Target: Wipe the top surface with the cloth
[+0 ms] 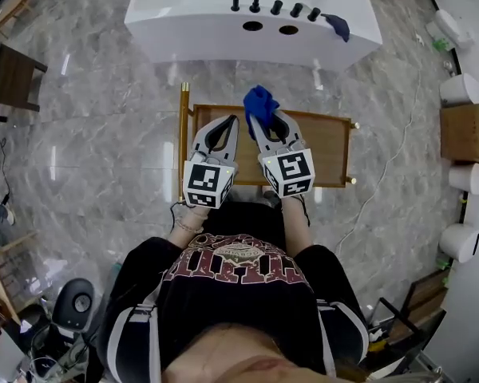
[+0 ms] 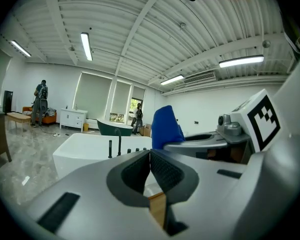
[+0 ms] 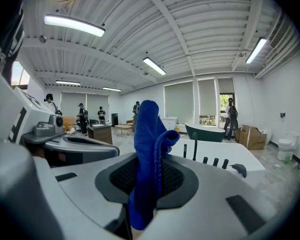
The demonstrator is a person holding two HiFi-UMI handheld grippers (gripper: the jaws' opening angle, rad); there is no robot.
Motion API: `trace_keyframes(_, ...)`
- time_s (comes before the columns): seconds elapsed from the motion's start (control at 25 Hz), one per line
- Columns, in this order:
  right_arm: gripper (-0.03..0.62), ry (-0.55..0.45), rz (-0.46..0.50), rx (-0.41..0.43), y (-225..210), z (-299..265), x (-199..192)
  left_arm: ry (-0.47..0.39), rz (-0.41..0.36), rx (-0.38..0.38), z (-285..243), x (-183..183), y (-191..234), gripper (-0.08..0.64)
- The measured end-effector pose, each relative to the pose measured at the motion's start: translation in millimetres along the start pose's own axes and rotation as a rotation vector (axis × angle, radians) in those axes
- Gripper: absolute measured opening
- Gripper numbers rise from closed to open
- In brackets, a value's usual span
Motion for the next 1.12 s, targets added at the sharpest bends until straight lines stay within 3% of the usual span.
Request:
trace_keyframes(0.32,0.089,0.052,-0.019,0.048,0.1,-31.6,-29.7,0.050,0.004,0.079,-7.1,-44.5,41.2,0.049)
trace_keyframes(0.56,0.089,0.128,-0.055,0.178,17.9,-66.2,-74.5,0.092,0.055,0.204,-18.4,-90.2,72.4,0.049)
trace_keyframes(0.8,0.089,0.205,-0.100,0.268,43.4,-96.5,-120.6,0.215,0.082,0.302,-24.3,-143.0,112.0,0.049)
trace_keyframes(1.04,0.089,0.292,-0.129,0.284,64.5,-120.7,-161.2,0.360,0.166,0.378,-34.1,-206.3,142.0,0.049)
trace_keyframes(1.12,0.089,0.311,-0.121,0.299,73.2,-128.4,-169.1,0.414,0.155,0.388,-37.7,-226.4,149.9,0.049)
Point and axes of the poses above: the fingertips, and each gripper's own axes: z backward along the fingers, y to its left, x out of its top, the point moved 2 cm from there along z, backward along the fingers, and after that the axes turned 15 degrees about z, right-handed, at the moved point
